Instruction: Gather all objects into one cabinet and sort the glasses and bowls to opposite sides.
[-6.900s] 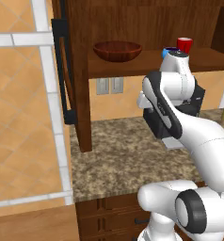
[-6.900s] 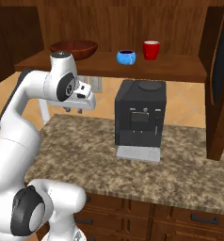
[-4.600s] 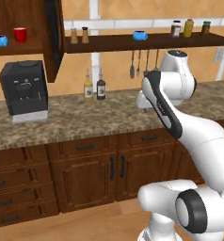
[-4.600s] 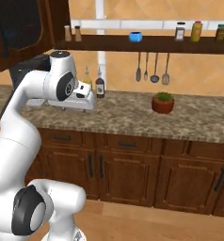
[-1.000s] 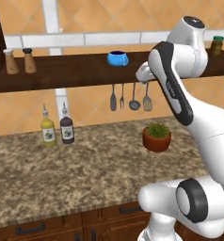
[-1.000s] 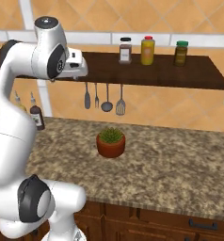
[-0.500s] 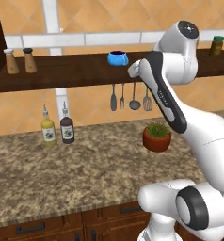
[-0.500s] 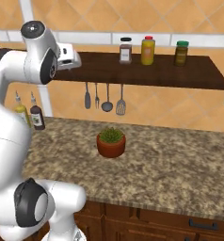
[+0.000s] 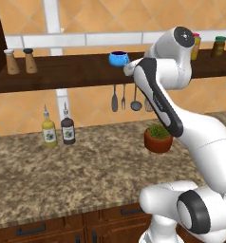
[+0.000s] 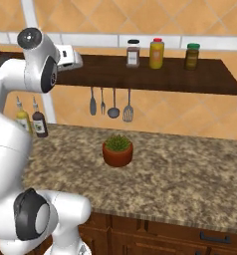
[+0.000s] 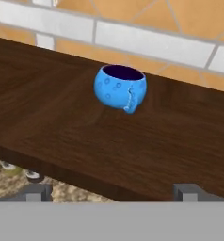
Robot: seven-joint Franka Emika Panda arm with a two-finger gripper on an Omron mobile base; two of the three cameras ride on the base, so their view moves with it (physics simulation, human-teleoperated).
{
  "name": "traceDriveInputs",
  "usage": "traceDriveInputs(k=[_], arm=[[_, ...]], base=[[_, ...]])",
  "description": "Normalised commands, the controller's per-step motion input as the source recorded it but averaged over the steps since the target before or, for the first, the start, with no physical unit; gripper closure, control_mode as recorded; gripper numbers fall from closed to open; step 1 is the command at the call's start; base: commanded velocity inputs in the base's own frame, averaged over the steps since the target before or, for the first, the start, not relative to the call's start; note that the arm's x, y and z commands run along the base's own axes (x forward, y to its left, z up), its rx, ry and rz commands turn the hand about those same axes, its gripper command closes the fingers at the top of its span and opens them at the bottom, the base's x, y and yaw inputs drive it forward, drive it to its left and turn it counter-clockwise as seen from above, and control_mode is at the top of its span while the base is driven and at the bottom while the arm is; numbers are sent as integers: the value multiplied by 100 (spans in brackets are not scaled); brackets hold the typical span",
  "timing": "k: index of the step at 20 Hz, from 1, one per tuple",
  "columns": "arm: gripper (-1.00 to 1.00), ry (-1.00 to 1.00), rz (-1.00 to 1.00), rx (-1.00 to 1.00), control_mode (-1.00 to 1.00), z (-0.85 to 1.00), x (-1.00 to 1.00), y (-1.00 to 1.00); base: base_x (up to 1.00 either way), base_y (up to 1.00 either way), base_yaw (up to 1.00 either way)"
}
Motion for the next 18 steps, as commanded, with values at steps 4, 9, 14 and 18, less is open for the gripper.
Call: traceDriveInputs(k=[4, 9, 14, 18], arm=[[-100, 3, 0, 4, -100, 49, 14, 10], [-100, 1, 0, 1, -100, 14, 21, 0], [-100, 0, -1, 0, -100, -20, 21, 0], [-100, 0, 0, 0, -100, -17, 12, 0]], base=[[0, 0, 0], [0, 0, 0], [0, 0, 0], [0, 0, 0]])
